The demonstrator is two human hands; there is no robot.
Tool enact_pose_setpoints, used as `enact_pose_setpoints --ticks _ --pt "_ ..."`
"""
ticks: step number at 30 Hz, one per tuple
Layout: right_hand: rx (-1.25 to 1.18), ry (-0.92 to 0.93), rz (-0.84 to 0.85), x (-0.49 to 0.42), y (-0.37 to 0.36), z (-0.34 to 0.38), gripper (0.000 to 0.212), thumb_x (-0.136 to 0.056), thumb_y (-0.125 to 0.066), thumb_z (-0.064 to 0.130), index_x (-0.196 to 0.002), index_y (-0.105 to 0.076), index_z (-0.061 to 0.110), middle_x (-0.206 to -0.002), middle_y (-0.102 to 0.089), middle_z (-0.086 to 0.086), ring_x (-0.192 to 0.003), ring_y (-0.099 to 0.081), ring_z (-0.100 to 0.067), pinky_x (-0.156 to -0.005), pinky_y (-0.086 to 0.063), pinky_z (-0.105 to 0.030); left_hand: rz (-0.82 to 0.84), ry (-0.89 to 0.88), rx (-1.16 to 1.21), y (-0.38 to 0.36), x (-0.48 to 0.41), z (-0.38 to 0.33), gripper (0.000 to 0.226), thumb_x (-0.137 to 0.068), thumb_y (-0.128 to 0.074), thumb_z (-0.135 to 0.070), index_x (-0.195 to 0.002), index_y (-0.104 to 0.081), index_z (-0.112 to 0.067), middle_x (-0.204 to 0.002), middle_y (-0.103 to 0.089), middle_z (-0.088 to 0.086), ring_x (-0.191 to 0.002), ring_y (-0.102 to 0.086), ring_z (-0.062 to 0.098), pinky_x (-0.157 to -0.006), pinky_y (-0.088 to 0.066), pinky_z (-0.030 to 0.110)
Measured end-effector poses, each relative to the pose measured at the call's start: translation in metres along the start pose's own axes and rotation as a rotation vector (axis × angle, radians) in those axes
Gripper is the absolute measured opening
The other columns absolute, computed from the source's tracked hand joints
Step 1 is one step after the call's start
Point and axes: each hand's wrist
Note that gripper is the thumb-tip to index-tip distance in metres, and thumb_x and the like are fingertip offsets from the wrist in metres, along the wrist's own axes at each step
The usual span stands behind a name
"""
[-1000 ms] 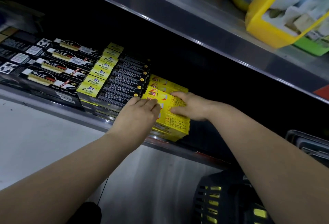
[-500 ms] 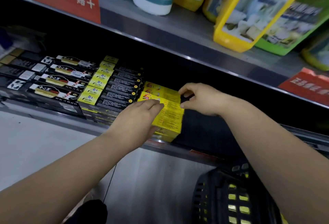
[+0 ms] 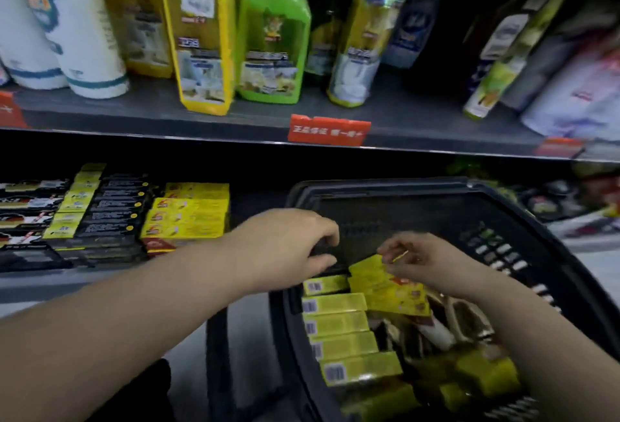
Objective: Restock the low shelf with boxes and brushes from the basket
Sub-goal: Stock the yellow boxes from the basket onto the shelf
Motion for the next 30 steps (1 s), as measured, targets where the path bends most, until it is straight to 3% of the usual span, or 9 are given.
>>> enact_pose_setpoints --ticks 2,5,10,14,17,19,22,26,30 --pt "-0.048 -0.107 -0.073 0.014 0.001 -0.048 0.017 -0.083 -0.065 -0.001 -0.099 -0.063 0.007 -0.085 -0.063 -0.004 -0.074 -0.059 -0.015 -0.072 -0.048 -0.026 0.062 -0.030 0.024 -0.014 -0.009 -0.029 0.030 -0.092 -0.049 -0.045 -0.117 -0.054 -0.030 -0.118 -0.060 -0.009 -0.107 -0.055 0.014 -0.084 -0.045 0.030" --pt "0.035 -0.240 -0.071 0.029 0.002 -0.115 0.020 -0.081 -0.067 -0.001 -0.096 -0.063 0.010 -0.080 -0.061 0.001 -0.072 -0.055 -0.007 -0.064 -0.044 -0.013 0.100 -0.023 0.093 -0.041 -0.017 -0.061 0.030 -0.092 -0.049 -0.044 -0.117 -0.054 -0.029 -0.117 -0.060 -0.010 -0.108 -0.055 0.014 -0.085 -0.046 0.031" --pt "0.319 -0.482 0.341 0.041 0.008 -0.186 0.067 -0.071 -0.079 0.027 -0.131 -0.050 0.025 -0.133 -0.049 0.000 -0.119 -0.049 -0.018 -0.099 -0.044 -0.032 0.154 0.088 0.301 -0.090 -0.020 -0.083 0.019 -0.092 -0.053 -0.035 -0.107 -0.060 -0.027 -0.103 -0.064 -0.016 -0.100 -0.057 0.007 -0.085 -0.046 0.030" --pt "0.435 -0.599 0.581 0.033 0.002 -0.200 0.091 -0.064 -0.080 0.041 -0.142 -0.033 0.037 -0.151 -0.030 0.002 -0.133 -0.036 -0.021 -0.106 -0.036 -0.031 0.255 0.054 0.301 -0.111 -0.025 -0.092 0.017 -0.090 -0.053 -0.037 -0.105 -0.059 -0.032 -0.098 -0.063 -0.019 -0.098 -0.057 0.003 -0.083 -0.048 0.031" --pt "0.606 -0.578 0.700 0.020 -0.008 -0.199 0.089 -0.067 -0.080 0.030 -0.141 -0.031 0.038 -0.150 -0.029 -0.003 -0.133 -0.035 -0.029 -0.105 -0.038 -0.038 0.295 0.060 0.327 -0.113 -0.030 -0.092 0.014 -0.089 -0.054 -0.037 -0.102 -0.059 -0.034 -0.095 -0.063 -0.021 -0.094 -0.058 0.001 -0.083 -0.049 0.032" --pt "0.617 -0.530 0.632 0.018 -0.008 -0.195 0.073 -0.067 -0.081 0.021 -0.130 -0.046 0.029 -0.140 -0.041 -0.006 -0.122 -0.044 -0.030 -0.099 -0.045 -0.043 0.311 0.082 0.344 -0.111 -0.032 -0.091 0.013 -0.089 -0.055 -0.035 -0.100 -0.060 -0.034 -0.093 -0.063 -0.020 -0.092 -0.058 0.001 -0.082 -0.049 0.033" --pt "0.501 -0.469 0.469 0.026 0.003 -0.184 0.052 -0.066 -0.082 0.038 -0.111 -0.060 0.025 -0.122 -0.053 0.002 -0.108 -0.053 -0.020 -0.093 -0.048 -0.036 0.270 0.135 0.414 -0.107 -0.032 -0.091 0.011 -0.087 -0.057 -0.034 -0.098 -0.060 -0.035 -0.087 -0.061 -0.023 -0.088 -0.058 -0.002 -0.081 -0.050 0.032" --pt "-0.027 -0.324 0.050 0.039 0.015 -0.142 0.065 -0.076 -0.065 0.058 -0.131 -0.051 0.026 -0.117 -0.048 0.015 -0.109 -0.049 -0.009 -0.091 -0.037 -0.025 0.307 0.246 0.554 -0.111 -0.032 -0.093 0.025 -0.089 -0.057 -0.037 -0.113 -0.056 -0.029 -0.090 -0.057 -0.024 -0.092 -0.057 0.000 -0.086 -0.049 0.029" --pt "-0.522 -0.202 -0.093 0.033 0.013 -0.094 0.052 -0.078 -0.057 0.059 -0.120 -0.056 0.027 -0.114 -0.067 0.002 -0.108 -0.062 -0.017 -0.102 -0.042 -0.041 0.369 0.453 0.729 -0.111 -0.028 -0.087 0.053 -0.091 -0.045 -0.050 -0.137 -0.041 -0.023 -0.115 -0.053 -0.010 -0.110 -0.055 0.013 -0.092 -0.042 0.026"
Point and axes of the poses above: each hand's wrist, its own x-axis away from the middle knuckle, its own y-axis out of the back of the hand, z = x × y
